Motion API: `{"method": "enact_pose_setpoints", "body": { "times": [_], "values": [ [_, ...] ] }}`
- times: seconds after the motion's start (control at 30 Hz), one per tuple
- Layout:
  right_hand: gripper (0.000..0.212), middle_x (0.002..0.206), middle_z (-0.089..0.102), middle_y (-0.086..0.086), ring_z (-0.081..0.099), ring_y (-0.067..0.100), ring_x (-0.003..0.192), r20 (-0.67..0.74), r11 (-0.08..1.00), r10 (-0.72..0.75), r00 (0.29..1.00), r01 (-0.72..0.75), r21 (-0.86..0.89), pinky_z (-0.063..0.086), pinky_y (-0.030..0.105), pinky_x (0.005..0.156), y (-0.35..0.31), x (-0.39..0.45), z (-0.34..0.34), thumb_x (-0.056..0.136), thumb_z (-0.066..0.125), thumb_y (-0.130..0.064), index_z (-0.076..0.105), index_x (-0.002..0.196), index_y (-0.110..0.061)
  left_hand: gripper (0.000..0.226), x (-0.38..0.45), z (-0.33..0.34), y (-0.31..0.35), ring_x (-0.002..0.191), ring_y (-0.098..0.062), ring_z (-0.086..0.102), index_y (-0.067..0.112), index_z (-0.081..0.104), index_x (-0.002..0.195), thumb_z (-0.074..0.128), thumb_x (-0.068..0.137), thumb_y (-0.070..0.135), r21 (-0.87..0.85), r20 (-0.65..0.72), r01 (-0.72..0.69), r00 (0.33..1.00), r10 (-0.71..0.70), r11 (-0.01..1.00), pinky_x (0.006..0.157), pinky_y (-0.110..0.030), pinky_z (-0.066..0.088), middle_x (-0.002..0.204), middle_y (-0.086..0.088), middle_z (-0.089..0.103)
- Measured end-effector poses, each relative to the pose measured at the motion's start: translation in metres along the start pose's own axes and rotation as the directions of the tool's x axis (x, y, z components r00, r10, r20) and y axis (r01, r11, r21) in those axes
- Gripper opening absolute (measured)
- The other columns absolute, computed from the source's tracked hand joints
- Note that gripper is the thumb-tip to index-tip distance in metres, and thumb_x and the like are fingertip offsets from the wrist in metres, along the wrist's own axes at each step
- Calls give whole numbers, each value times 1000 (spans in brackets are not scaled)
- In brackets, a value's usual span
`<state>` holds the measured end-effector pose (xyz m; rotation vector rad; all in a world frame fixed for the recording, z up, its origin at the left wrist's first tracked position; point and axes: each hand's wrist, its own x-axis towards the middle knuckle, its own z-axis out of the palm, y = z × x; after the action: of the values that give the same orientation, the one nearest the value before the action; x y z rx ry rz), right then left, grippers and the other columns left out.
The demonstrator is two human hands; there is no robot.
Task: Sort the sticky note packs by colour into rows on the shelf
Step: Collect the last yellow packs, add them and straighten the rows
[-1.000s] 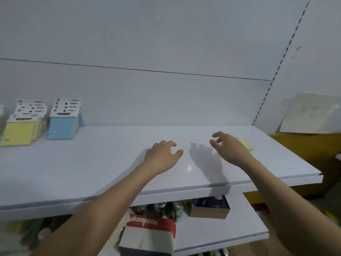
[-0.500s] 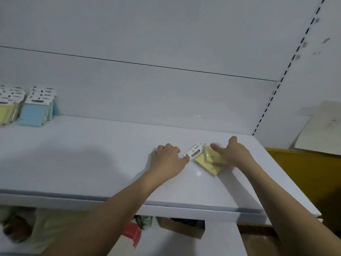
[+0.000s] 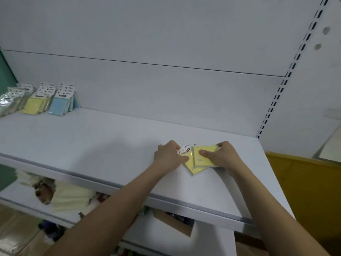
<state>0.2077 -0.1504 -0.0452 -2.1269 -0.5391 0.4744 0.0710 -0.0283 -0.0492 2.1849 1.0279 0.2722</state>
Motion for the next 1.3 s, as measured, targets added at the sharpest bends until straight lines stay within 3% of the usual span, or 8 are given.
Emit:
{"method": "enact_pose_setpoints", "body": {
  "times": [0.1,0.2,0.33,0.47,0.6,1.07,1.2,1.3],
  "values": [
    [71,114,59,12,62,26,98,40,975,9,999,-18,223,51,34,74,11,4,-9,73,83,-24,39,127,-11,55,2,8,8,112,-23,54,18,58,117,76,69,38,-8,62,13,998,-12,1000,95,-35,44,114,-2,63],
    [64,111,60,12,64,28,96,50,928,39,998,-55,368,54,36,70,17,8,-14,75,81,-18,41,125,-14,30,0,3,11,78,-21,58,8,65,95,75,72,24,-92,123,13,992,-2,996,67,-27,45,81,-1,59],
    [101,113,67,11,68,27,99,109,880,49,993,-94,466,54,46,91,25,27,-9,37,95,-49,58,122,-8,24,-8,-15,0,81,-20,53,11,58,104,68,81,10,-188,74,-43,996,57,981,65,-27,45,96,-3,55],
    [32,102,72,16,69,28,91,245,807,-1,969,-144,572,53,42,93,-6,3,14,76,80,-18,70,101,-1,31,-19,-49,-28,85,-25,61,15,49,109,62,86,-2,-479,23,-27,999,43,878,71,-39,57,113,-12,55],
    [20,94,71,14,70,20,75,294,750,-133,946,-98,654,58,29,70,-43,-18,50,84,69,-5,66,104,-1,40,-30,-94,-67,80,-27,66,12,38,112,63,85,-5,-596,-70,-29,997,-16,802,75,-47,59,107,-14,61],
    [23,107,68,14,66,31,91,339,739,-297,893,-11,674,54,43,79,-206,-116,282,90,52,4,63,108,-6,14,-103,-306,-294,62,-17,69,5,61,91,70,82,0,-685,-379,-115,899,-218,719,50,-26,55,83,-15,71],
    [27,103,71,10,68,27,91,298,748,-368,881,91,657,56,30,65,-253,-141,341,88,57,3,68,106,-15,24,-107,-365,-356,72,-27,71,-5,59,100,71,81,-1,-686,-386,-124,898,-213,717,66,-42,60,89,-17,73],
    [28,102,71,12,69,26,93,265,765,-384,884,144,627,56,30,67,-274,-144,371,85,63,2,70,102,-18,20,-99,-402,-379,69,-25,72,-4,61,97,72,80,-3,-674,-380,-131,905,-189,727,62,-37,61,85,-14,73]
  ]
}}
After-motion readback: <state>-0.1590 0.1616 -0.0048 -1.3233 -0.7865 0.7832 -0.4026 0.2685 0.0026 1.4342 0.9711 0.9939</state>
